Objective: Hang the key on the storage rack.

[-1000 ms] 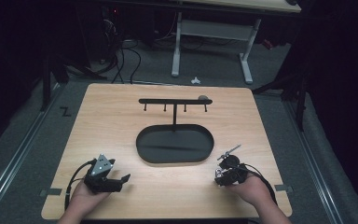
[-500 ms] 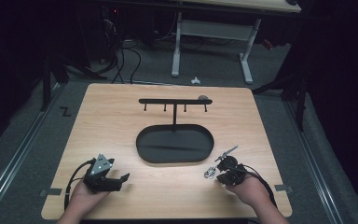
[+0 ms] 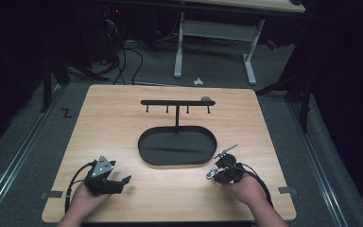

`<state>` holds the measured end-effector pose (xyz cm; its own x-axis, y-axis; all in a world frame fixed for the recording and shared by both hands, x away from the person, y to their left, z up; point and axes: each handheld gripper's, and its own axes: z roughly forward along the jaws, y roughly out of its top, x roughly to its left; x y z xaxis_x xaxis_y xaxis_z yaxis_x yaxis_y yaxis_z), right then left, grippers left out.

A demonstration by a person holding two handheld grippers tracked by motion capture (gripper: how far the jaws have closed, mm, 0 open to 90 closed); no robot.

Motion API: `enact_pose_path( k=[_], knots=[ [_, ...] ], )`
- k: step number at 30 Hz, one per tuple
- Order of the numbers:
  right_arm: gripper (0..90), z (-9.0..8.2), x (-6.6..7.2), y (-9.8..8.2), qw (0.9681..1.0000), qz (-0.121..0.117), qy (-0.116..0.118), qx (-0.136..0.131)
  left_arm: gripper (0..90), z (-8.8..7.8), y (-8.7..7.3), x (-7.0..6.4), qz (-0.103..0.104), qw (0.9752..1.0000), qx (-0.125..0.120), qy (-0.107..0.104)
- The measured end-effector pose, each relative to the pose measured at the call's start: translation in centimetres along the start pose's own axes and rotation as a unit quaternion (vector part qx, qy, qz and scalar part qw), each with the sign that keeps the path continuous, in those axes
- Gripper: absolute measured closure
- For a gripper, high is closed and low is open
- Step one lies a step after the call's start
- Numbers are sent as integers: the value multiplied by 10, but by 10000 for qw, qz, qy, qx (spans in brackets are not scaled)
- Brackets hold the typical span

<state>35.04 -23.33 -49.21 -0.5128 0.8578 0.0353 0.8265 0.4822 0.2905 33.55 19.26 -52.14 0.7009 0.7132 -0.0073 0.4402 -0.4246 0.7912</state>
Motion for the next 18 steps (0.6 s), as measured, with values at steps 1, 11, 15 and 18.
enact_pose_path(
  k=[1, 11, 15, 18],
  knots=[
    [741, 1, 3, 2, 10000, -16, -31, 7, 168, 0, 0, 0, 0, 10000, -4, 0],
    [899, 2, 8, 5, 9997, -207, -90, 22, 168, 0, 0, 0, 17, 10000, 5, 13],
    [898, 1, 9, 4, 9996, -256, -113, 45, 169, 1, 0, 0, 27, 10000, 24, 5],
    [829, -3, 8, 6, 9998, -181, -71, -104, 170, 1, 0, 0, 34, 10000, 26, 8]
  ],
)
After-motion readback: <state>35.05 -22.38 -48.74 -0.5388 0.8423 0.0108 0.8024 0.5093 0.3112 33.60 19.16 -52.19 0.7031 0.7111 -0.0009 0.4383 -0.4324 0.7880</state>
